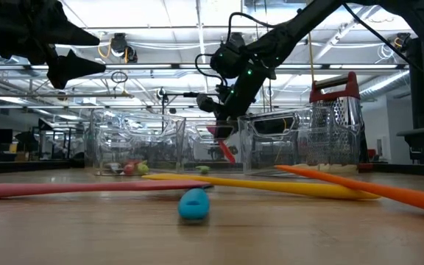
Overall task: Pick & Place Kitchen Items
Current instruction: Put the red spatula into the middle transparent bin, then put the pink spatula into the middle transparent bin
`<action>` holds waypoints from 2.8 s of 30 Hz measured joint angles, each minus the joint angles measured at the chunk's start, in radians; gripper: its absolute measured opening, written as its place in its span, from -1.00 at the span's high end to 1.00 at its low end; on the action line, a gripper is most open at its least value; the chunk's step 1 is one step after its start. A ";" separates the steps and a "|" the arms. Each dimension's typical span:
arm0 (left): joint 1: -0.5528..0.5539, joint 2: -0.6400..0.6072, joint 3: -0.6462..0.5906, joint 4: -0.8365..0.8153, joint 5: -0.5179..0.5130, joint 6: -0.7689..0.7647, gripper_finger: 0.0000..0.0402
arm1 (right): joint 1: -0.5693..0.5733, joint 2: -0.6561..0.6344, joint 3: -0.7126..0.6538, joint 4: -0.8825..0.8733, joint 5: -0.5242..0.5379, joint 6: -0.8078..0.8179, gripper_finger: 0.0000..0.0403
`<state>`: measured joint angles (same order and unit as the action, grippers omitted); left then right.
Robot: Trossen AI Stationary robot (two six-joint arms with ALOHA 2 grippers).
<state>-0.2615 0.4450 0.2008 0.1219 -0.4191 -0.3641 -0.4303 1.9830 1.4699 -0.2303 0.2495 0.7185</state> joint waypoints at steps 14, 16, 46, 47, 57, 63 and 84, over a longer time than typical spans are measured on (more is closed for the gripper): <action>0.000 0.000 0.000 -0.021 0.000 0.003 -0.52 | 0.003 0.000 -0.039 0.059 -0.045 0.022 0.68; 0.000 0.000 0.000 -0.024 0.000 0.003 -0.52 | 0.003 0.000 -0.039 0.063 -0.045 0.022 0.65; 0.000 0.000 0.000 -0.022 0.004 -0.006 -0.52 | 0.088 -0.167 -0.041 0.147 -0.120 -0.178 0.99; 0.000 0.000 0.000 -0.022 0.009 -0.011 -0.52 | 0.098 -0.182 -0.041 0.148 -0.120 -0.203 0.99; 0.000 0.000 0.000 0.016 0.029 -0.051 -0.52 | 0.196 -0.377 -0.113 0.151 -0.121 -0.406 1.00; 0.000 0.000 0.000 0.074 0.040 -0.029 -0.52 | 0.241 -0.568 -0.285 0.183 -0.120 -0.450 1.00; -0.063 0.322 0.195 0.151 0.104 -0.011 -0.52 | 0.272 -1.306 -0.939 0.426 -0.123 -0.416 1.00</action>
<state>-0.3249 0.7669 0.3959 0.2733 -0.3149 -0.3750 -0.1585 0.6770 0.5312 0.1956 0.1261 0.3024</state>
